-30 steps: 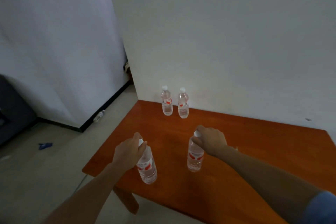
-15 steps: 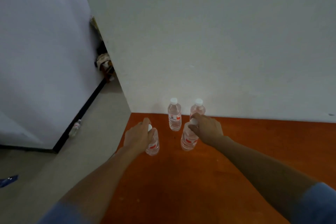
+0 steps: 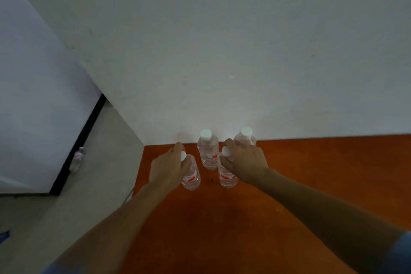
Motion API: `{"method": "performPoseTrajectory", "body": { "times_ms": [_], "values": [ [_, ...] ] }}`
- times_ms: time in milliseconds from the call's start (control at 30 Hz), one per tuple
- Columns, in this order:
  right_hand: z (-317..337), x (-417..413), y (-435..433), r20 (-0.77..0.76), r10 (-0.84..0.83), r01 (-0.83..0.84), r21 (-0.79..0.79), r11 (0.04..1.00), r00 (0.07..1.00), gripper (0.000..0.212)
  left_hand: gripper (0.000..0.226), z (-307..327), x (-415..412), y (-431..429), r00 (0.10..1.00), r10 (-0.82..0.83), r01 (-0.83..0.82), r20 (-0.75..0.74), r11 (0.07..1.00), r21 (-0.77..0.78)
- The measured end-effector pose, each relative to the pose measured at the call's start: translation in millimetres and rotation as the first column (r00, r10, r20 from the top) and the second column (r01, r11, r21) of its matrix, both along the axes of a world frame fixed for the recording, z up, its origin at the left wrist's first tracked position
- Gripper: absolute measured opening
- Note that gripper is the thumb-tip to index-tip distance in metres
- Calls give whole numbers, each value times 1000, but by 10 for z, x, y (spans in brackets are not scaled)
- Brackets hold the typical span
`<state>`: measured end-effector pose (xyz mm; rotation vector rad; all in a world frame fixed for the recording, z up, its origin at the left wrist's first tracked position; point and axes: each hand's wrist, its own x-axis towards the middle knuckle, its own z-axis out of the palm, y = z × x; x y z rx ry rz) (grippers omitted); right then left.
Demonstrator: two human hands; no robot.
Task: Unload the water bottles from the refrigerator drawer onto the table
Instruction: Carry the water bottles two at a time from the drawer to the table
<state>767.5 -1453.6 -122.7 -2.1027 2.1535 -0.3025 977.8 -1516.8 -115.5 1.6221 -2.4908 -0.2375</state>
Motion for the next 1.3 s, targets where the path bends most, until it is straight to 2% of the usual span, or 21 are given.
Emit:
{"method": "performPoseTrajectory", "body": {
  "times_ms": [133, 267, 367, 433, 500, 633, 700, 767, 800, 900, 1100, 1300],
  "values": [
    [-71, 4, 53, 53, 13, -15, 38, 999, 999, 43, 26, -101, 59, -22, 1000, -20, 20, -8, 1000, -14],
    [-99, -3, 118, 91, -59, 50, 107, 993, 994, 59, 41, -106, 93, 2, 999, -37, 37, 36, 999, 7],
    [-77, -36, 387, 79, -146, 135, 124, 983, 986, 65, 45, 48, 86, 75, 997, -60, 65, 49, 992, -104],
    [-21, -62, 690, 1, -215, 213, 136, 968, 977, 57, 35, 157, 48, 169, 984, -172, 180, 53, 959, -218],
    [18, -88, 1063, -63, -299, 305, 182, 935, 952, 46, 31, 239, -64, 313, 945, -324, 327, 53, 911, -253],
    [63, -197, 2049, -107, -426, 431, 394, 812, 899, 38, 25, 338, -506, 922, 837, -547, 544, -29, 836, -78],
    [122, -318, 2636, -103, -497, 482, 474, 737, 861, 38, 25, 311, -813, 1288, 771, -636, 636, 19, 771, 26],
    [230, -458, 3227, -101, -584, 548, 500, 671, 806, 39, 28, 282, -1149, 1688, 660, -737, 705, 146, 675, 218],
    [285, -542, 3597, -100, -647, 600, 502, 623, 756, 40, 32, 270, -1373, 1956, 568, -794, 731, 218, 608, 309],
    [396, -739, 4382, -86, -793, 722, 480, 498, 604, 43, 40, 282, -1862, 2623, 375, -872, 744, 315, 485, 458],
    [540, -1088, 6294, -87, -940, 867, 423, 265, 330, 42, 41, 438, -2972, 4389, 147, -949, 876, 278, 255, 410],
    [576, -1476, 8439, -120, -989, 901, 433, 23, 82, 47, 34, 470, -3961, 6504, -2, -989, 901, 146, 61, 430]
  ]
}}
